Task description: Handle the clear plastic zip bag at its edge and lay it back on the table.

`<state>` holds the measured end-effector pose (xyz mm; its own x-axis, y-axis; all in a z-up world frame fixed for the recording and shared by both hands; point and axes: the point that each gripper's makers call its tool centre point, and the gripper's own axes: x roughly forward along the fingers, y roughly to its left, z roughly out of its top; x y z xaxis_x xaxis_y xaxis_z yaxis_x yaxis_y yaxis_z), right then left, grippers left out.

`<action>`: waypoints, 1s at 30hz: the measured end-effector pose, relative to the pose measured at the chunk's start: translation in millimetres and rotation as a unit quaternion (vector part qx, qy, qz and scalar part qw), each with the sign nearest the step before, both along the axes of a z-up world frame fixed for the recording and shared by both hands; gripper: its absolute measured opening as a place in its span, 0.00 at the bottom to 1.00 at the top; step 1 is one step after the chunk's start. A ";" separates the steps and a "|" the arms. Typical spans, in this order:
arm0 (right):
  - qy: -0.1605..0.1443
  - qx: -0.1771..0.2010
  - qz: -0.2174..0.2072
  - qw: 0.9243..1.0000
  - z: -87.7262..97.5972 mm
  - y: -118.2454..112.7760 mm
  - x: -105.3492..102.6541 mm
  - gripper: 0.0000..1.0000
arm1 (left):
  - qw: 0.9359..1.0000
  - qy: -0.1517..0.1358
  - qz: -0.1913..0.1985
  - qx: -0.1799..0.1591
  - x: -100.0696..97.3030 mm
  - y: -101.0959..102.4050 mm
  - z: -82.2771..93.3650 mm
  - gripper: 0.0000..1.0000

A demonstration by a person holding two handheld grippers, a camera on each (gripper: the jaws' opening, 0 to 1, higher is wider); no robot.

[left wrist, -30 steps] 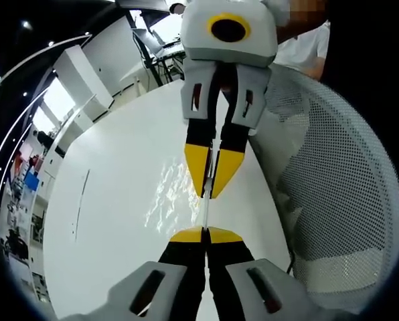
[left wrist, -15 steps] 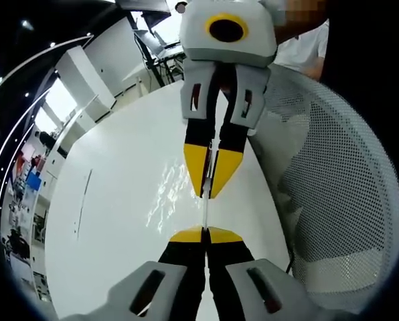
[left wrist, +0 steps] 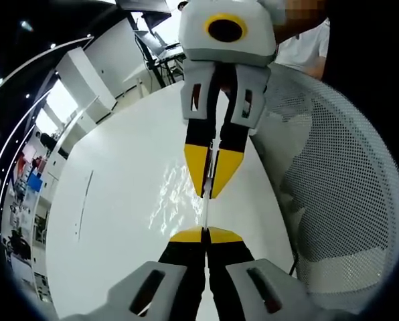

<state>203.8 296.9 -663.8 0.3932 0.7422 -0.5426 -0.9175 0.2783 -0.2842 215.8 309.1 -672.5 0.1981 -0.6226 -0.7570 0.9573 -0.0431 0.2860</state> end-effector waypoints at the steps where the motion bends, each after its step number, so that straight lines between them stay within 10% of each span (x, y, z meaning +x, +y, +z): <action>1: 0.000 0.001 0.000 1.000 -0.1 0.1 0.4 0.00 | 1.000 0.000 -0.001 0.000 0.2 0.0 -0.1 0.00; 30: 0.002 0.002 -0.001 1.000 -0.2 -1.1 -0.6 0.00 | 1.000 0.003 -0.002 -0.001 1.0 0.9 0.1 0.00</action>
<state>203.1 295.8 -664.0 0.3923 0.7436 -0.5415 -0.9181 0.2802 -0.2803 216.8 309.9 -672.4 0.1910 -0.6248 -0.7571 0.9589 -0.0462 0.2800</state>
